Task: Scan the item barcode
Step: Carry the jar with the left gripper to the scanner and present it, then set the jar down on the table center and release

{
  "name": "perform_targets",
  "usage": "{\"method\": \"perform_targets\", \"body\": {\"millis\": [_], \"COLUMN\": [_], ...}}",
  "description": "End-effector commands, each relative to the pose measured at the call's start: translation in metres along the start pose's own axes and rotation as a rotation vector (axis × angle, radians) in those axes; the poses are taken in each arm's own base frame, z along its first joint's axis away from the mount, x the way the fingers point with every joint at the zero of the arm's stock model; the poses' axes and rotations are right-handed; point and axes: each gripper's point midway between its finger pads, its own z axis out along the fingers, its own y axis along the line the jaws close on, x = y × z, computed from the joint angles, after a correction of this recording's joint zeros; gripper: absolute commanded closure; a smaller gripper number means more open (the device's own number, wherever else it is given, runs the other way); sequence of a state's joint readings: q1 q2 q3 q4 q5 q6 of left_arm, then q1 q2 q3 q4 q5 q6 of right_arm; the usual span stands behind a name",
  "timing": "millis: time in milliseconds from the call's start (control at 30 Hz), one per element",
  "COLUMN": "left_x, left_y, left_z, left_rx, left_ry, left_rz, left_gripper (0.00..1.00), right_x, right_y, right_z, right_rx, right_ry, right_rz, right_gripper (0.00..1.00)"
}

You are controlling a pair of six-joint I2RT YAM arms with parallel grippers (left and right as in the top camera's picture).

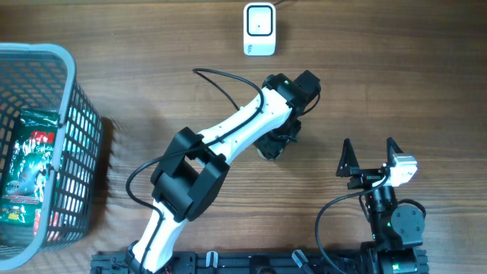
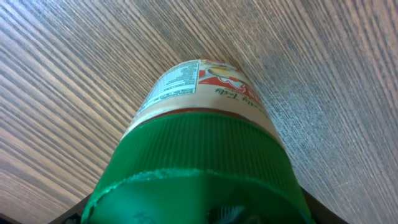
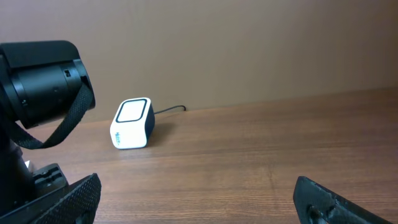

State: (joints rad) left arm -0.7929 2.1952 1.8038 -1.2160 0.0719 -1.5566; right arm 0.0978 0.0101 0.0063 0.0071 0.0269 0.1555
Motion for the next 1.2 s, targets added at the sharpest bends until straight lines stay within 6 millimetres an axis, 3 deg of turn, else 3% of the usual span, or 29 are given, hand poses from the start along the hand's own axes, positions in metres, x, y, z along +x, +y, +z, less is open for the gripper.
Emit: {"method": "perform_targets", "body": {"millis": [0, 167, 300, 367, 467, 533, 633, 733, 767, 800, 867, 900, 933, 1000, 1033, 1100, 1133, 1167], "left_x": [-0.010, -0.046, -0.084, -0.090, -0.088, -0.082, -0.073, -0.065, -0.065, -0.068, -0.095, -0.121, -0.141, -0.175, -0.199, -0.235, -0.251, -0.263], "left_y": [0.003, -0.011, -0.008, -0.003, 0.005, 0.010, 0.008, 0.010, 0.018, 0.025, 0.053, 0.079, 0.101, 0.151, 0.188, 0.251, 0.281, 0.297], "left_z": [0.006, 0.003, 0.000, 0.000, -0.006, -0.019, -0.055, -0.125, -0.162, -0.185, -0.241, -0.277, -0.300, -0.337, -0.354, -0.368, -0.366, -0.357], "left_rx": [-0.022, 0.026, 0.019, 0.006, -0.015, -0.010, 0.057, 0.205, 0.278, 0.314, 0.351, 0.363, 0.382, 0.450, 0.477, 0.468, 0.442, 0.441], "left_ry": [-0.041, -0.043, -0.050, -0.043, -0.026, -0.032, -0.098, -0.228, -0.299, -0.358, -0.550, -0.682, -0.757, -0.839, -0.880, -0.930, -0.923, -0.875], "left_rz": [0.126, 0.602, 1.019, 1.120, 1.173, 1.206, 1.230, 1.231, 1.222, 1.207, 1.027, 0.856, 0.719, 0.446, 0.258, -0.040, -0.166, -0.237], "left_gripper": [0.43, 0.45, 0.44, 0.43, 0.16, 0.12, 0.00, 0.00, 0.00, 0.00, 0.00, 0.00, 0.00, 0.00, 0.00, 0.00, 0.00, 0.00], "right_x": [0.000, 0.000, 0.000, 0.000, 0.000, 0.000, 0.000, 0.000, 0.000, 0.000, 0.000, 0.000, 0.000, 0.000, 0.000, 0.000, 0.000, 0.000], "right_y": [0.002, 0.002, 0.002, 0.002, 0.002, 0.002, 0.002, 0.002, 0.002, 0.002, 0.002, 0.002, 0.002, 0.002, 0.002, 0.002, 0.002, 0.002], "right_z": [0.000, 0.000, 0.000, 0.000, 0.000, 0.000, 0.000, 0.000, 0.000, 0.000, 0.000, 0.000, 0.000, 0.000, 0.000, 0.000, 0.000, 0.000], "right_rx": [-0.008, -0.008, -0.008, -0.008, -0.008, -0.008, -0.008, -0.008, -0.008, -0.008, -0.008, -0.008, -0.008, -0.008, -0.008, -0.008, -0.008, -0.008], "right_ry": [-0.003, -0.003, -0.003, -0.003, -0.003, -0.003, -0.003, -0.003, -0.003, -0.003, -0.003, -0.003, -0.003, -0.003, -0.003, -0.003, -0.003, -0.003], "right_rz": [0.004, 0.004, 0.004, 0.004, 0.003, 0.003, 0.004, 0.004, 0.004, 0.004, 0.003, 0.004, 0.004, 0.004, 0.004, 0.004, 0.004, 0.004], "right_gripper": [0.00, 0.00, 0.00, 0.00, 0.00, 0.00, 0.01, 0.00, 0.00, 0.00, 0.00, 0.00, 0.00, 0.00, 0.00, 0.00, 0.00, 0.00]}}
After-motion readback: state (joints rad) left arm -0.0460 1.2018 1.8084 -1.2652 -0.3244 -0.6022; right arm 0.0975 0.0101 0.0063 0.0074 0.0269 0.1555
